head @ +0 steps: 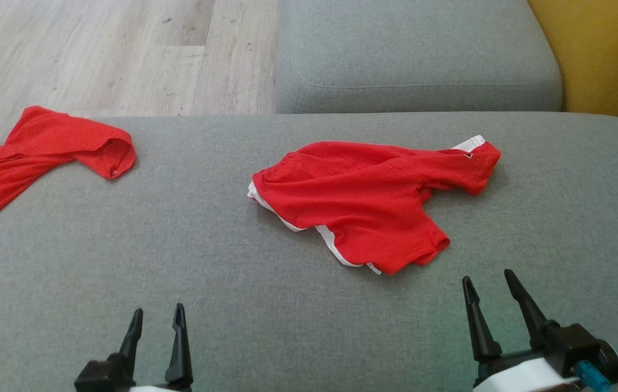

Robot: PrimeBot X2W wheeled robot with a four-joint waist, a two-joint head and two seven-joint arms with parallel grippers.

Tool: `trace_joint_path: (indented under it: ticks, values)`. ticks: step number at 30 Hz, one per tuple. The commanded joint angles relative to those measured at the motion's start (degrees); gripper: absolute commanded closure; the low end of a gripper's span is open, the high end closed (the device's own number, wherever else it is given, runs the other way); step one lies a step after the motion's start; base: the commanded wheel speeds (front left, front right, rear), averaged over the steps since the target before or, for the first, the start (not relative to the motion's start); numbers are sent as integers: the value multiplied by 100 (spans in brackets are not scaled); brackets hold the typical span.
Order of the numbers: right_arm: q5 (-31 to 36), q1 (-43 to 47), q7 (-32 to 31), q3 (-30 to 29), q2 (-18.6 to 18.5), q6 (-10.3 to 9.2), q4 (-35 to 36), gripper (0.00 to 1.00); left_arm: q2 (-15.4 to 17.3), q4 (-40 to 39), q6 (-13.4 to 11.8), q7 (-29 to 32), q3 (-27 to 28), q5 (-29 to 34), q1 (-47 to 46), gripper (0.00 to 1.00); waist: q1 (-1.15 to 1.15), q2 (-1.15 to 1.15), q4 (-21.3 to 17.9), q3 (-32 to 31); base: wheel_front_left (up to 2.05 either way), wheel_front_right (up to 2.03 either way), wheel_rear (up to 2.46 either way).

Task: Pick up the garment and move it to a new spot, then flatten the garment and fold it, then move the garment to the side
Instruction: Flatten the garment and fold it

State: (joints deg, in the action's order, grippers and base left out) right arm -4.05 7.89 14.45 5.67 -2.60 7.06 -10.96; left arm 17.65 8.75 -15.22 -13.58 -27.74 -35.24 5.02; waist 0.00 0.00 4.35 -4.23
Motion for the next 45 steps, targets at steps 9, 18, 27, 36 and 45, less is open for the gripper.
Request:
trace_joint_path:
  ticks: [9, 18, 27, 36, 45]
  values:
    - [-11, -198, 54, 128, -28, 43, 51, 0, 120, -266, -107, 28, 180, 45, -250, 0, 0, 0, -8, 40, 0, 0, 0]
    - [-21, -233, 54, 141, -28, 43, -51, 0, 130, -264, -131, 68, 136, 44, -273, 0, 0, 0, 11, 61, 0, 0, 0]
    - [46, -277, 54, 147, -28, 43, -103, 0, 111, -231, -115, 97, 66, 40, -335, 0, 0, 0, 117, 131, 0, 0, 0]
    - [553, -1057, -350, 494, -28, 43, -794, 0, 26, -226, -108, 148, -93, 116, -489, 0, 0, 0, 681, 371, 0, 0, 0]
    - [1479, -2048, -773, 372, -28, 43, -2232, 0, -106, -197, -104, 99, -155, 146, -658, 0, 0, 0, 1207, 804, 0, 0, 0]
